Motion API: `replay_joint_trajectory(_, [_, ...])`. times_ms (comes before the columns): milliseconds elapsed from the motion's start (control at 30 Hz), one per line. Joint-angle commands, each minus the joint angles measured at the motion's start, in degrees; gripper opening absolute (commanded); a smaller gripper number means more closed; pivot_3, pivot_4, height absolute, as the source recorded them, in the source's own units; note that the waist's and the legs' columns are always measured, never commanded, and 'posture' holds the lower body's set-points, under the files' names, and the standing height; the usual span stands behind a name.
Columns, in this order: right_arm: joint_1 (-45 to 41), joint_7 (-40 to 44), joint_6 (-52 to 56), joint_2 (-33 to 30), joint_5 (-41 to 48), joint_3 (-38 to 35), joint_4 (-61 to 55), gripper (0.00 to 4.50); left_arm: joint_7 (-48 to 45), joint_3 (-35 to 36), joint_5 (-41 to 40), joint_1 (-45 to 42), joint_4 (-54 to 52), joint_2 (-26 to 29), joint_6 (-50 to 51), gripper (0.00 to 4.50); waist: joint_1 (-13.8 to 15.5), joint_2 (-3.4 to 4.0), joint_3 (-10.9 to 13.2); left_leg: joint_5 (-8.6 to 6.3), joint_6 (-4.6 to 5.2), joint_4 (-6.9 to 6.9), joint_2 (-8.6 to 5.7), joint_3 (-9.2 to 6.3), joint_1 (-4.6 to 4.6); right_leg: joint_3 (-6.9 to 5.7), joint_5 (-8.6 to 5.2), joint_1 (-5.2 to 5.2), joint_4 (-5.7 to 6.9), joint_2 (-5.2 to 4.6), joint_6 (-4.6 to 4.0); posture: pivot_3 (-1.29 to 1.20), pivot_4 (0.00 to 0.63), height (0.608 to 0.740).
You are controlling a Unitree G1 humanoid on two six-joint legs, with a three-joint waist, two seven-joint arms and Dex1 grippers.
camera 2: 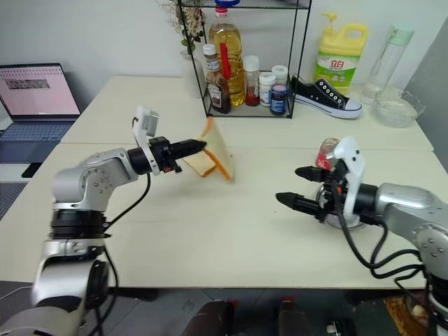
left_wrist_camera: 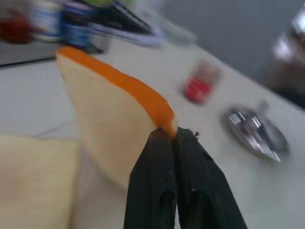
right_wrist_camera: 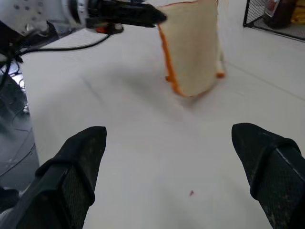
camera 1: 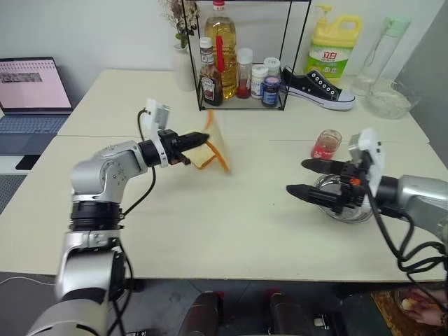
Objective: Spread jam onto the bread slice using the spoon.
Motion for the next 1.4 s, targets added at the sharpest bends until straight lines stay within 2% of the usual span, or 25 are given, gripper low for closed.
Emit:
replay_joint_trajectory(33, [0.6,3.6,2.1,-3.4,5.6,-5.5,-0.1,4.5,-6.7,-2.9,-4.2,-0.6,-8.9,3.0,3.8,0.01,-0.1,0.0,0.0,0.0,0.0,0.01,0.03,-0.01,0.01,0.0,0.0,0.02,0.0,0.01,0.0,0.0,0.15,0.74])
replay_joint_trajectory(200, [1.6,4.1,6.5,-7.6,16.3,-11.0,-0.9,4.5,-8.3,-4.7,-9.1,2.1,-17.9,4.6,10.1,0.01,-0.3,-0.01,0.0,-0.01,0.02,0.08,0.04,-0.06,0.0,-0.02,0.0,0.08,0.02,0.02,0.0,0.0,0.15,0.74])
replay_joint_trajectory(300, [4.2,2.4,6.1,-7.6,17.2,-10.5,-3.3,4.5,-6.1,-7.2,-5.7,5.8,-17.4,3.3,7.1,0.01,-0.3,0.0,0.0,-0.02,0.03,0.05,0.04,-0.05,0.01,0.0,-0.01,0.1,-0.02,0.01,0.01,0.0,0.15,0.74])
replay_joint_trajectory(367, [5.8,0.2,5.1,-5.8,17.3,-8.9,-5.2,4.5,-6.2,-13.6,5.1,7.5,-9.6,3.8,-5.2,0.01,-0.2,-0.03,0.0,-0.01,0.03,0.09,0.05,-0.09,-0.03,0.0,0.0,0.08,0.01,0.02,0.01,0.0,0.15,0.74])
replay_joint_trajectory(433, [6.2,-1.1,4.4,-4.8,17.3,-7.7,-5.9,4.5,-6.3,-17.0,11.7,7.6,-3.2,3.5,-13.6,0.01,0.3,0.0,0.0,-0.01,0.03,0.08,0.03,-0.14,0.22,-0.02,-0.01,0.39,-0.06,0.02,0.01,0.0,0.15,0.74])
replay_joint_trajectory(567, [5.3,-1.5,3.8,-5.1,17.4,-6.4,-5.5,4.5,-5.1,-19.1,20.4,4.8,8.8,0.6,-28.3,0.01,0.5,-0.06,0.1,-0.01,0.03,0.1,-0.01,-0.04,0.02,-0.05,0.0,0.16,-0.03,0.02,0.01,0.0,0.15,0.74])
replay_joint_trajectory(867, [4.0,-1.2,2.9,-6.0,16.3,-5.0,-4.2,4.5,-3.3,-16.4,24.2,0.1,19.3,-5.0,-37.2,0.01,0.6,-0.07,0.1,-0.01,0.03,0.12,-0.02,-0.08,-0.08,-0.09,0.0,0.07,-0.02,-0.02,0.01,0.0,0.15,0.74])
replay_joint_trajectory(1133, [4.2,-0.6,2.3,-6.5,15.2,-5.0,-3.5,4.5,-3.8,-16.1,27.7,-1.2,24.4,-5.8,-42.1,0.01,0.5,-0.07,0.1,-0.01,0.03,0.11,-0.01,-0.1,-0.08,-0.12,0.0,0.07,0.0,0.01,0.01,0.0,0.15,0.74])
replay_joint_trajectory(1167, [4.5,-0.7,2.3,-6.4,15.1,-5.1,-3.6,4.5,-3.9,-16.0,27.9,-1.3,24.8,-5.7,-42.2,0.47,0.5,-0.07,0.1,-0.01,0.03,0.11,-0.01,-0.09,-0.08,-0.12,0.0,0.07,0.0,0.01,0.01,0.0,0.15,0.74])
replay_joint_trajectory(1200, [4.8,-0.8,2.2,-6.2,15.0,-5.2,-3.8,4.5,-4.0,-15.8,28.1,-1.3,25.1,-5.5,-42.4,0.67,0.5,-0.07,0.1,-0.01,0.03,0.11,-0.01,-0.08,-0.08,-0.12,0.0,0.07,0.0,0.01,0.02,0.0,0.15,0.74])
replay_joint_trajectory(1400, [9.0,-2.6,1.5,-5.4,13.9,-7.3,-3.8,4.5,-4.8,-13.6,26.5,-0.7,23.5,-5.3,-40.3,2.65,0.5,-0.08,0.1,-0.01,0.03,0.12,-0.01,-0.09,-0.08,-0.13,0.0,0.07,0.0,0.01,0.02,0.0,0.15,0.74])
